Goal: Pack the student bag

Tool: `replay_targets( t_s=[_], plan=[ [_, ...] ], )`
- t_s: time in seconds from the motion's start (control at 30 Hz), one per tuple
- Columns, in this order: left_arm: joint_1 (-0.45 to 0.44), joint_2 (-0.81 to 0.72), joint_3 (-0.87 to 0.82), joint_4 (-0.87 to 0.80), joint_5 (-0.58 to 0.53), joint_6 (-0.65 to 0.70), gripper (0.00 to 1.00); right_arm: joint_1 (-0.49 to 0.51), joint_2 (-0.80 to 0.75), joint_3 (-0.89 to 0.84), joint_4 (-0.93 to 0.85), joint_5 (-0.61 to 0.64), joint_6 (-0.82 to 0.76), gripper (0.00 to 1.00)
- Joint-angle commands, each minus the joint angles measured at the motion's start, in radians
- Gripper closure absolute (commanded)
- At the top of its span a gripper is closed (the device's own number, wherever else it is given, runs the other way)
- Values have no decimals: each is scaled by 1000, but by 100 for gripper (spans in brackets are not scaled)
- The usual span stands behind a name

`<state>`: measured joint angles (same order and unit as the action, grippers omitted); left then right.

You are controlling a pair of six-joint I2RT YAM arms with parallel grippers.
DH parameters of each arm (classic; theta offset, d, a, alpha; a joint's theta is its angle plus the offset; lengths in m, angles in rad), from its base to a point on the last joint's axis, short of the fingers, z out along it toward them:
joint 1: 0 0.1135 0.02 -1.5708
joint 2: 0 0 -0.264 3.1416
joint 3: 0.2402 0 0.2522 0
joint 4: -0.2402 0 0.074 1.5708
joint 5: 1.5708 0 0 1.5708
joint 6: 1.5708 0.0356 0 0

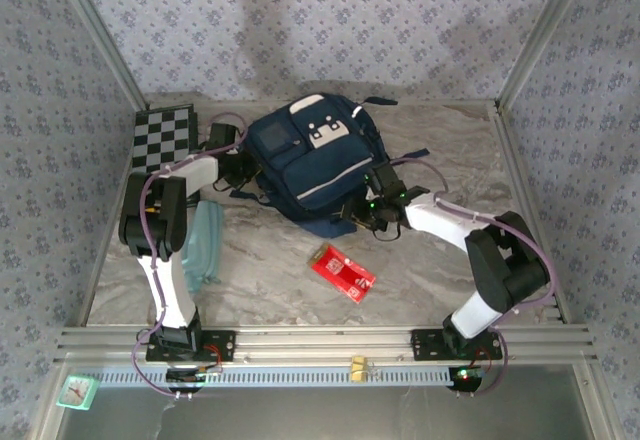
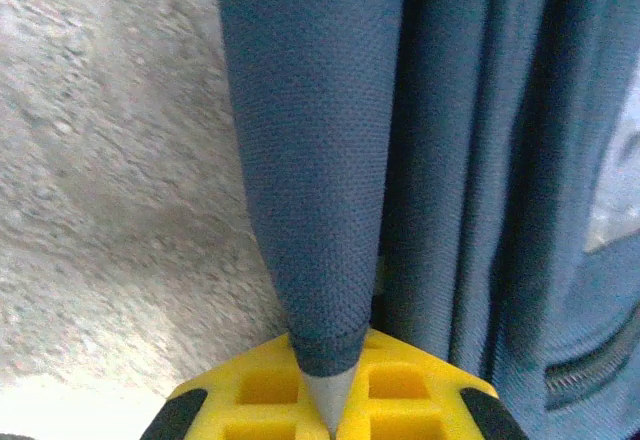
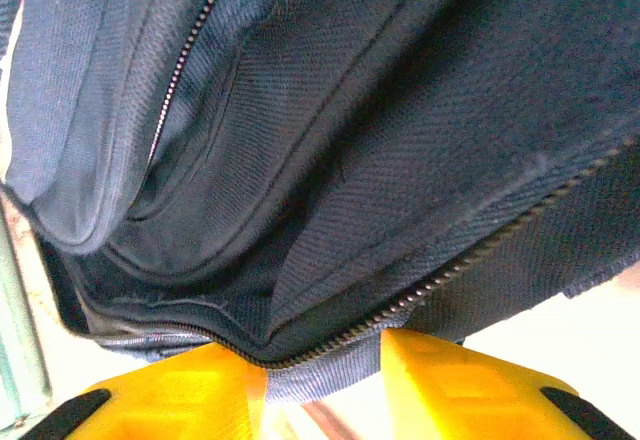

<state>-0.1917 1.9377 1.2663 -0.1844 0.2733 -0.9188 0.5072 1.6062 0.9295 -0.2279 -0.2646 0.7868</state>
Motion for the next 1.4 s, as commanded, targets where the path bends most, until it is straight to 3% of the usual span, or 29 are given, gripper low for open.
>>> replay_targets(
  t_s=[0.0, 0.3, 0.6, 0.73, 0.9, 1.2, 1.37],
  plan=[
    [-24, -100, -23, -4, 29, -21, 100, -71, 60, 65, 18, 55, -105, 62],
    [-178, -230, -127, 20, -14, -167, 100, -267, 139, 225, -59, 40, -251, 54],
    [-332, -260, -127, 54, -81, -268, 100, -258, -106, 129, -285, 97, -317, 46],
    [-374, -258, -101, 53, -111, -296, 100, -177, -194, 115, -407, 115, -307, 44],
    [-409, -258, -95, 76, -117, -336, 100, 23, -200, 149, -476, 194, -227, 44],
    [-435, -270, -86, 69, -133, -369, 100, 248, -78, 201, -312, 311, -86, 49],
    [-437, -276, -88, 83, -131, -373, 100, 297, 23, 235, -207, 358, -73, 55]
  ],
)
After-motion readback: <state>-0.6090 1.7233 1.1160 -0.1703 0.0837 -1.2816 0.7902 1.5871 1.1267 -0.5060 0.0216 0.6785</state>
